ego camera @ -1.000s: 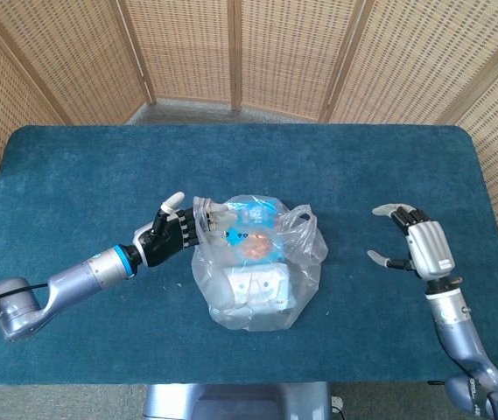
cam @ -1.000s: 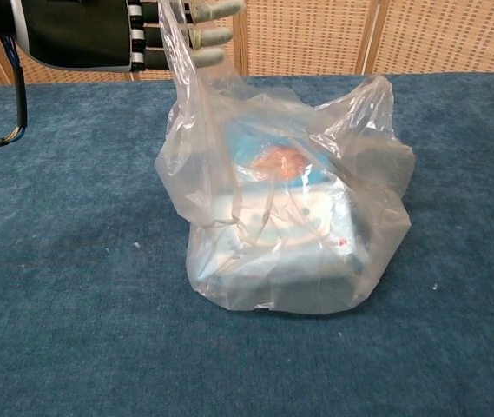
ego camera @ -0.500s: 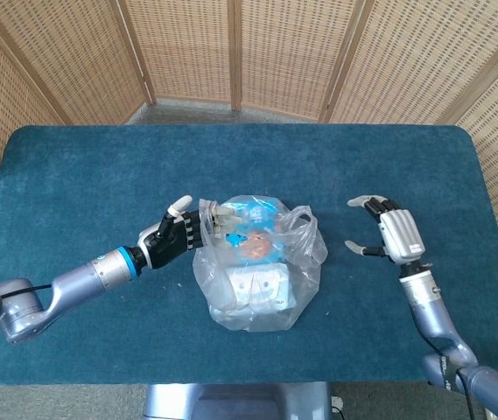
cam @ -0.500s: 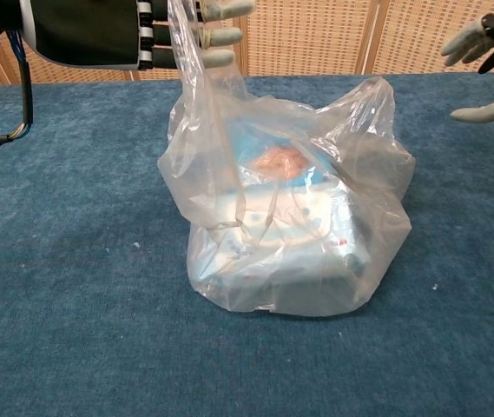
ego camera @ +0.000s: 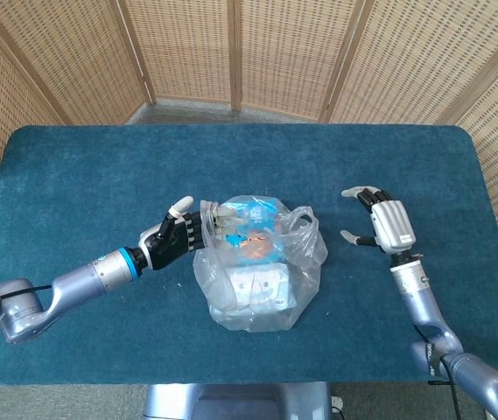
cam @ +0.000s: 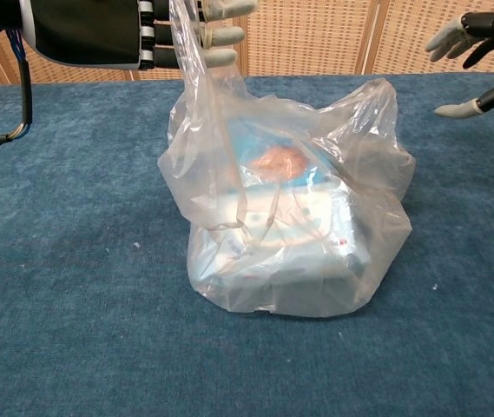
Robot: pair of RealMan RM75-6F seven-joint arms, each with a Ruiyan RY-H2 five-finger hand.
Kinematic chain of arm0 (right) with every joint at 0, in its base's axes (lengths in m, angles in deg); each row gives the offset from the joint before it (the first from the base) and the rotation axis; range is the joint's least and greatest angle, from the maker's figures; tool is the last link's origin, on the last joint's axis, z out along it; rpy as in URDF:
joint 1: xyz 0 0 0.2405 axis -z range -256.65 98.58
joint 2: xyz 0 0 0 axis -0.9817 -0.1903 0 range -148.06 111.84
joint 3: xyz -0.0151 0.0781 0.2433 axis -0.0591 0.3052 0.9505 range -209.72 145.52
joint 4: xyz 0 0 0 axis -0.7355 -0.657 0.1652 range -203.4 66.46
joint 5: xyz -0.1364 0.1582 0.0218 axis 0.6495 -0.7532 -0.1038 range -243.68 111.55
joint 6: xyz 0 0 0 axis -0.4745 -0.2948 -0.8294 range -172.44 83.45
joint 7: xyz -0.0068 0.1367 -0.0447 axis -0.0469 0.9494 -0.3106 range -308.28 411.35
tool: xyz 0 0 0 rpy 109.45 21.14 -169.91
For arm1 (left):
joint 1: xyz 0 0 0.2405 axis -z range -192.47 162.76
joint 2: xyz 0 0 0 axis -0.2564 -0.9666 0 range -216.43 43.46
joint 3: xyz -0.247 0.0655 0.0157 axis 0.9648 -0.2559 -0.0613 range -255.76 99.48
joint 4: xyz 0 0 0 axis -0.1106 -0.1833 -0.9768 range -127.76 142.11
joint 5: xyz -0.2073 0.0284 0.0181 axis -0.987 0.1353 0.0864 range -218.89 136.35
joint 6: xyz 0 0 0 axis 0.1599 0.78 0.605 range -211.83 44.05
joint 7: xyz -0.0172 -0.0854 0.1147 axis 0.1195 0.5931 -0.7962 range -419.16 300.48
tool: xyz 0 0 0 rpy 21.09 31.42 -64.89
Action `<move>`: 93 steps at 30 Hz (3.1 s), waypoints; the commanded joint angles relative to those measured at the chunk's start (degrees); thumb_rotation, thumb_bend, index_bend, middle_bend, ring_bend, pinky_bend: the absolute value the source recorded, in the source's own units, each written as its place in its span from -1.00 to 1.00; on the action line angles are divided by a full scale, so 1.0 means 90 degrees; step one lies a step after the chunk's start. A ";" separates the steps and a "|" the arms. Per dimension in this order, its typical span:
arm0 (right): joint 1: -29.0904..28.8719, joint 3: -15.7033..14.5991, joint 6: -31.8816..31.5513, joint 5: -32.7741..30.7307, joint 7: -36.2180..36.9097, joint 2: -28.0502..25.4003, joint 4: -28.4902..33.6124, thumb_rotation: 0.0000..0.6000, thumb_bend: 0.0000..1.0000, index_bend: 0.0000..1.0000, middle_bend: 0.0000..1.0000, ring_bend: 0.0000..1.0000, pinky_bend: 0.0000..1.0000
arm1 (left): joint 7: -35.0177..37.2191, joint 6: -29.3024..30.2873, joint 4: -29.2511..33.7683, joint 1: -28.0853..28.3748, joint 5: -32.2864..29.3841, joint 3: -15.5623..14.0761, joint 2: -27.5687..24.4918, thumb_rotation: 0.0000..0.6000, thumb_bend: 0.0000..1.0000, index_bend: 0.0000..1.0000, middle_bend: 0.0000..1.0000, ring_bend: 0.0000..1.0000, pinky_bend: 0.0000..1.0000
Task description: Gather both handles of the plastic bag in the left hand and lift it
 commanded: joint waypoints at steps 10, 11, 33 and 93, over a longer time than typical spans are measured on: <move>-0.0410 0.0061 -0.0055 -0.0079 0.0248 0.0604 -0.0562 0.95 -0.73 -0.46 -0.36 -0.43 -0.42 | -0.0036 -0.0064 -0.0062 0.0137 -0.0036 0.0081 0.0074 -1.00 -0.59 -0.63 -0.59 -0.66 -0.50; -0.0435 0.0060 -0.0058 -0.0078 0.0261 0.0640 -0.0574 0.95 -0.73 -0.46 -0.36 -0.43 -0.42 | -0.0043 -0.0070 -0.0066 0.0145 -0.0042 0.0088 0.0079 -1.00 -0.59 -0.63 -0.59 -0.66 -0.50; -0.0914 0.0268 -0.0017 -0.0314 0.0282 0.0972 0.0085 0.95 -0.75 -0.46 -0.38 -0.45 -0.45 | -0.0112 -0.0256 -0.0309 0.0280 -0.0201 0.0201 0.0322 -1.00 -0.59 -0.63 -0.59 -0.66 -0.50; 0.0107 0.1852 -0.0063 -0.2209 0.0690 -0.1190 0.4587 0.95 -0.79 -0.33 -0.28 -0.42 -0.60 | -0.0472 0.0062 -0.0168 0.0072 -0.0370 0.0415 0.0112 -1.00 -0.59 -0.63 -0.59 -0.66 -0.51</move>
